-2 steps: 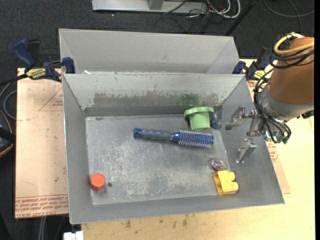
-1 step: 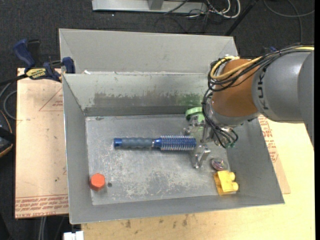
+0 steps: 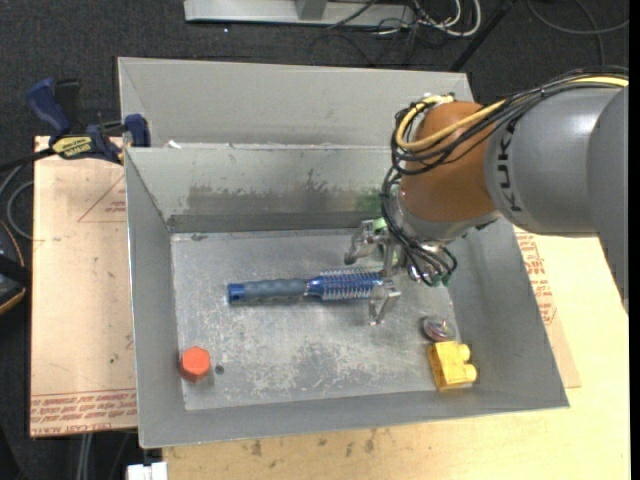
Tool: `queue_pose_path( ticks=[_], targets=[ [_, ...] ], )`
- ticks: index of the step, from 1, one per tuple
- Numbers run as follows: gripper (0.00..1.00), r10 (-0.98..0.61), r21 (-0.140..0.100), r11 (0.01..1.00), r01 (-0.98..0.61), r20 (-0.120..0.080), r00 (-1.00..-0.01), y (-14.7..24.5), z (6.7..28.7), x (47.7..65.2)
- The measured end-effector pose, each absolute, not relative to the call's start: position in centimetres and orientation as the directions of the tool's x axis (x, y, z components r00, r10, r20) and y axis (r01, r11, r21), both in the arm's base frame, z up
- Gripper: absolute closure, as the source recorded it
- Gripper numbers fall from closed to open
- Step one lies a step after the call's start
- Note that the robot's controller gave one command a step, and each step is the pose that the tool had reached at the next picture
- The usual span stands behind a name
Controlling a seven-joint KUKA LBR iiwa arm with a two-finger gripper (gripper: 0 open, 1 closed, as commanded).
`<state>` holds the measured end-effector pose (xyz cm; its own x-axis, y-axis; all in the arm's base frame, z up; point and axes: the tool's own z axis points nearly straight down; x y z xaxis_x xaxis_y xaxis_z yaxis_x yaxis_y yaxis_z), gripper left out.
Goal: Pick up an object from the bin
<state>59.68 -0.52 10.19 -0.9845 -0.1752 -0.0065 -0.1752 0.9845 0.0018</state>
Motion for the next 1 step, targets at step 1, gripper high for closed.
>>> queue_pose_path(
  ticks=[1],
  targets=[
    [0.0,-0.057,0.002,0.998,-0.057,-0.004,-0.998,2.06,10.01,60.65]
  ],
)
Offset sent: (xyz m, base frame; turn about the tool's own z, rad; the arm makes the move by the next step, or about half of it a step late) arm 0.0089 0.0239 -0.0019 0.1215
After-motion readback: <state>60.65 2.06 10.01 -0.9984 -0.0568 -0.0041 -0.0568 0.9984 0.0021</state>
